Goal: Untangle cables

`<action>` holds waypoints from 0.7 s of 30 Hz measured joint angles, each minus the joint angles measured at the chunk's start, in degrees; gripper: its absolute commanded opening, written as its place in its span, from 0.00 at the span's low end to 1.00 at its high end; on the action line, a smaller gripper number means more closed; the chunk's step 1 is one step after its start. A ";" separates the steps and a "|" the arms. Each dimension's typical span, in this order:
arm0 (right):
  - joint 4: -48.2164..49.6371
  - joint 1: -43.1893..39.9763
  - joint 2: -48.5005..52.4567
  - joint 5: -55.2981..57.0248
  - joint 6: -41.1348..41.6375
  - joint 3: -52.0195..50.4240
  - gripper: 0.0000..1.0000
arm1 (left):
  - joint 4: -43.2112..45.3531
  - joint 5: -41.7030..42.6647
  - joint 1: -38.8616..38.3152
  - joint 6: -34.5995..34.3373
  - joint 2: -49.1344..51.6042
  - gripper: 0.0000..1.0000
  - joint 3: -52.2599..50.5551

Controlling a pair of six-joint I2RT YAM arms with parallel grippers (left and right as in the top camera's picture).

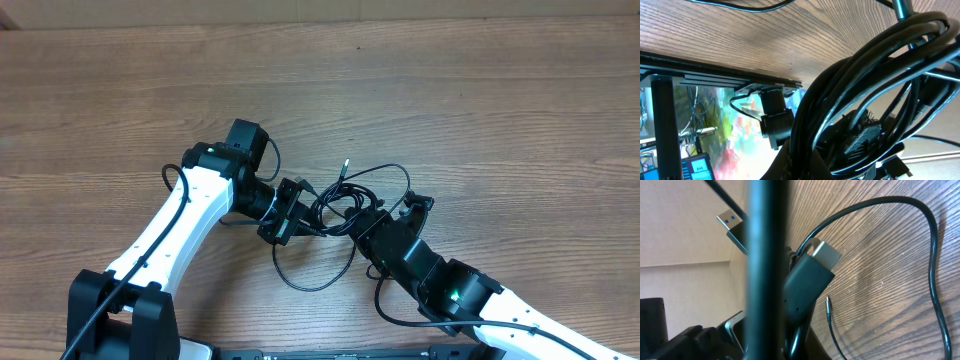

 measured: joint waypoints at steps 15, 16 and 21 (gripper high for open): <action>-23.87 -0.04 0.11 -3.63 -17.38 -0.20 0.04 | 4.13 -1.07 3.96 2.67 0.00 0.07 0.04; -23.87 -0.04 0.11 -4.44 -18.51 -0.20 0.04 | 4.13 -1.86 4.59 2.67 0.00 0.06 0.04; -19.50 -0.07 0.11 -7.89 -25.68 -0.35 0.04 | 4.11 -6.01 6.03 2.97 0.00 0.22 0.04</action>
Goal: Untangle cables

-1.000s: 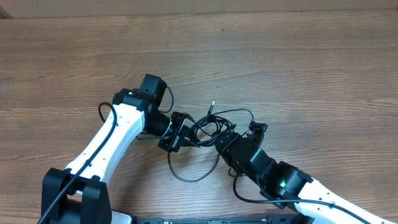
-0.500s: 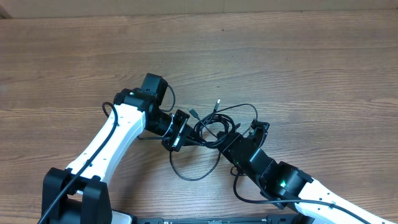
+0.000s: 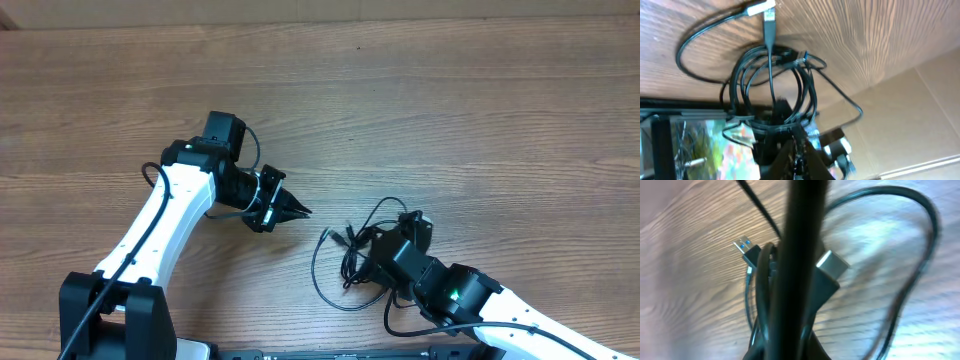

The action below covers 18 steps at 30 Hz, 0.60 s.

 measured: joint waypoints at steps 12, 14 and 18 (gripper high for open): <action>21.86 0.00 0.04 -14.88 -24.37 -0.13 0.04 | 2.60 -7.52 0.00 13.90 0.00 0.64 0.00; 22.29 -0.20 0.07 -15.43 -24.41 -0.13 0.04 | 2.84 -7.74 0.00 18.36 0.00 0.64 0.00; 24.17 -1.64 0.07 -17.62 -23.69 -0.13 0.04 | 3.02 -8.79 -0.02 24.76 0.00 0.64 0.00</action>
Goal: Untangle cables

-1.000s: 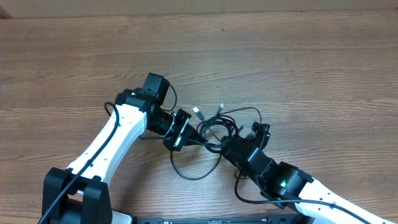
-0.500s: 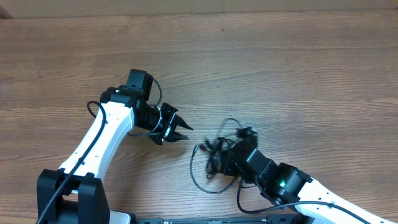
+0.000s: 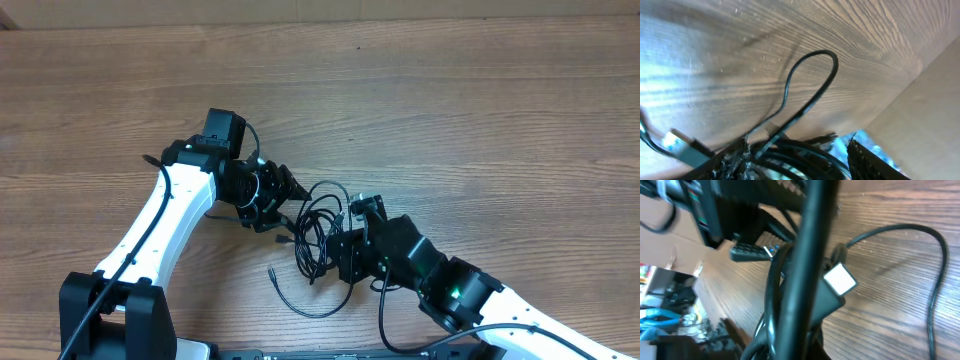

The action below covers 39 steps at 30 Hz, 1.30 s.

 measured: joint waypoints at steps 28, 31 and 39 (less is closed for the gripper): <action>-2.84 -13.46 0.00 -16.17 0.50 0.00 0.04 | -14.01 -22.03 0.02 -9.86 0.00 0.67 0.09; -2.82 -13.55 0.00 -16.17 0.50 0.00 0.04 | -14.67 -20.83 0.02 -13.86 0.00 0.73 -0.37; -2.89 -13.64 0.00 -16.17 0.57 0.00 0.04 | -2.91 -15.23 0.00 -19.56 0.00 0.69 -8.35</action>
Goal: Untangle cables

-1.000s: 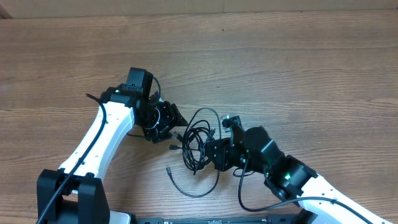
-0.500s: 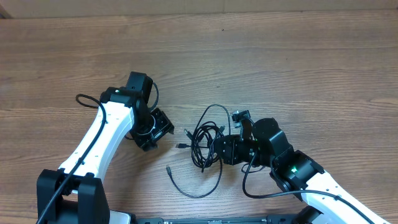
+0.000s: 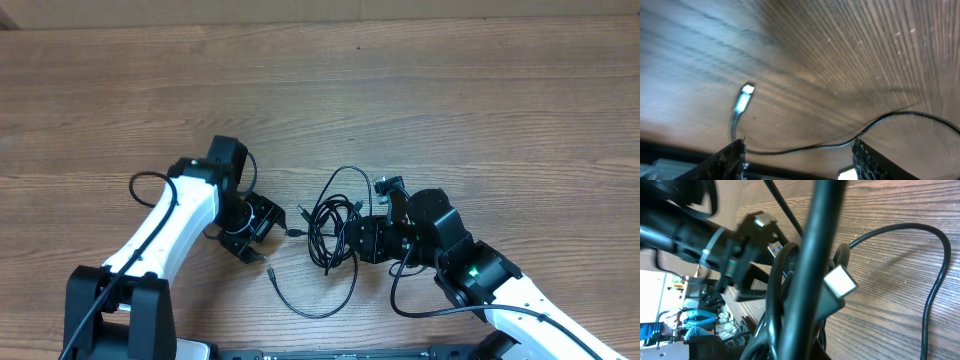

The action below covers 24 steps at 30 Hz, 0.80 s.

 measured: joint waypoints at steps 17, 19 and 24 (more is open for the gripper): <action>-0.76 0.02 0.00 -0.26 0.22 0.00 0.04 | 12.92 9.33 -3.02 -8.07 0.00 0.04 -6.47; -1.38 0.04 0.00 -0.28 0.24 0.00 0.04 | 12.92 9.44 -3.02 -8.26 0.00 0.04 -6.47; -1.95 0.02 0.00 -0.24 0.33 0.00 0.04 | 12.92 9.60 -2.71 -8.22 0.00 0.04 -6.47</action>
